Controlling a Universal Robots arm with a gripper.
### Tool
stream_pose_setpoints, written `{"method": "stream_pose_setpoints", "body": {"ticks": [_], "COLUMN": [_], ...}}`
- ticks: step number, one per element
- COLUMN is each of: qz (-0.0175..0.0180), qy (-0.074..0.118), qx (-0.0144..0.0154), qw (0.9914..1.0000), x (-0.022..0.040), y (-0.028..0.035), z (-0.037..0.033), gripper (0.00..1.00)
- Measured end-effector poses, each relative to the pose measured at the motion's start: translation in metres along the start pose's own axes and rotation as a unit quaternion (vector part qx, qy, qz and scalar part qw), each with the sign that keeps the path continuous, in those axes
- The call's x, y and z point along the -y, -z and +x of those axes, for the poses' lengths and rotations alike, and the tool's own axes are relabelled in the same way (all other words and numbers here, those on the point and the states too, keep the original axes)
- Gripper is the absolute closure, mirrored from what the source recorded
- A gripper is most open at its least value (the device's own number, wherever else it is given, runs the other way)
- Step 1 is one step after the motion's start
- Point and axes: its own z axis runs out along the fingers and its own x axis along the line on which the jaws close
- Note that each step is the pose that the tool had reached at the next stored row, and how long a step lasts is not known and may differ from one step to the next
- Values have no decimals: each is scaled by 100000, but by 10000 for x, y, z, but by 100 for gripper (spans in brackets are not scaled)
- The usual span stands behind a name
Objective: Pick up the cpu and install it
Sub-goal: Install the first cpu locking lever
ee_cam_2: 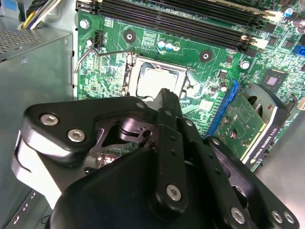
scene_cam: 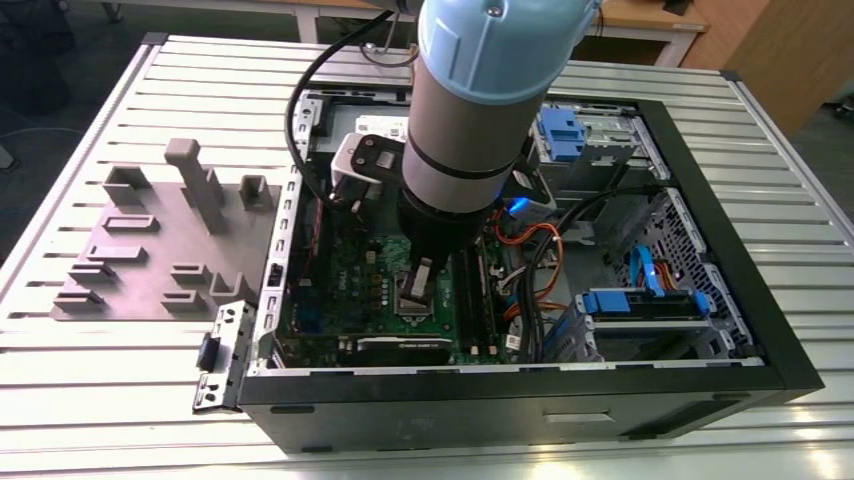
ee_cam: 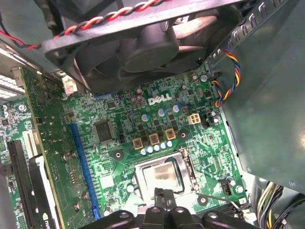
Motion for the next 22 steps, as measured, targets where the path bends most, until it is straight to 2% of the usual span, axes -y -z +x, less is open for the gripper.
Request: {"method": "stream_pose_setpoints", "body": {"ticks": [3, 5, 6, 7, 12, 14, 15, 16, 22], "qz": [-2, -1, -1, -1, 0, 0, 0, 0, 0], "qy": [0, 1, -1, 0, 0, -1, -1, -1, -1], "qx": [-2, 0, -3, -2, -3, -1, -2, 0, -3], "qw": [100000, 100000, 100000, 100000, 100000, 100000, 100000, 100000, 100000], "x": [-1, -1, -1, -1, -2, -2, -2, -2, -3], "y": [0, 0, 0, 0, 0, 0, 0, 0, 0], "z": [0, 0, 0, 0, 1, 1, 1, 1, 1], "gripper": [89, 76, 76, 70, 71, 84, 84, 89, 89]}}
